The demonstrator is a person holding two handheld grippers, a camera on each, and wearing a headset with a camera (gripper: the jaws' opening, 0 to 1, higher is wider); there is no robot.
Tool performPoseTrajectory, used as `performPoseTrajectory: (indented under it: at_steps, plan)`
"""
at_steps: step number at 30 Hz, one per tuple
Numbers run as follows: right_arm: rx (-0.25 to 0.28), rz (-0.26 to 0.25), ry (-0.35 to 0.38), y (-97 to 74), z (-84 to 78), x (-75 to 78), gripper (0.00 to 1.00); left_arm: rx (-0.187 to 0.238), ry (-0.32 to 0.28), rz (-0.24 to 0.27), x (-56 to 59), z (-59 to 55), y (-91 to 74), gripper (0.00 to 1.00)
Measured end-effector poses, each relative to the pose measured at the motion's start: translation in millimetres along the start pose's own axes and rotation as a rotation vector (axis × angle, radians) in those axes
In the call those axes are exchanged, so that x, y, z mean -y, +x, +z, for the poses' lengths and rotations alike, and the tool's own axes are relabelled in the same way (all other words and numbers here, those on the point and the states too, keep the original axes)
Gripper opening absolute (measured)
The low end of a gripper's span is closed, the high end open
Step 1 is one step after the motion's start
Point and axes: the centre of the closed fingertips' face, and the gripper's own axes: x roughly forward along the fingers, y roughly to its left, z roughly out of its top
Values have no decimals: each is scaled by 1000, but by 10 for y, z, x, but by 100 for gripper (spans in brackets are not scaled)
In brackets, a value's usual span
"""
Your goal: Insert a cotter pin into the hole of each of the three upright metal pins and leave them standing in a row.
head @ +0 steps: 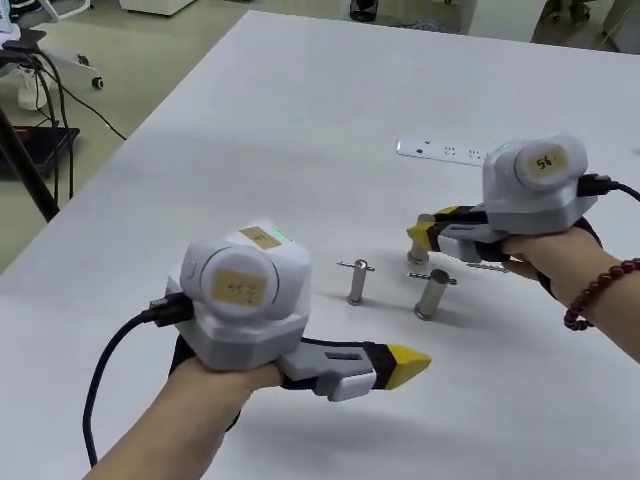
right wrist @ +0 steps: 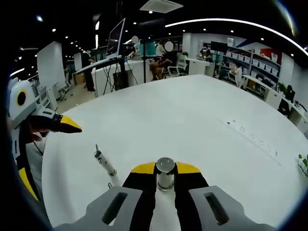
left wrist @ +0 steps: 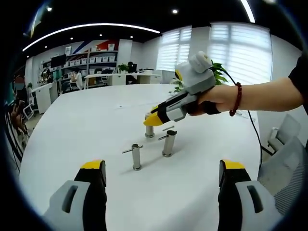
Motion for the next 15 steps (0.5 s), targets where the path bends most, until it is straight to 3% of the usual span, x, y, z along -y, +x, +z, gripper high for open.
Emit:
performPoseTrajectory:
  at_steps: [15]
  plan:
    - [-28, -66, 19, -478, -315, 131, 8, -23, 38, 10, -3, -57, -162, 98]
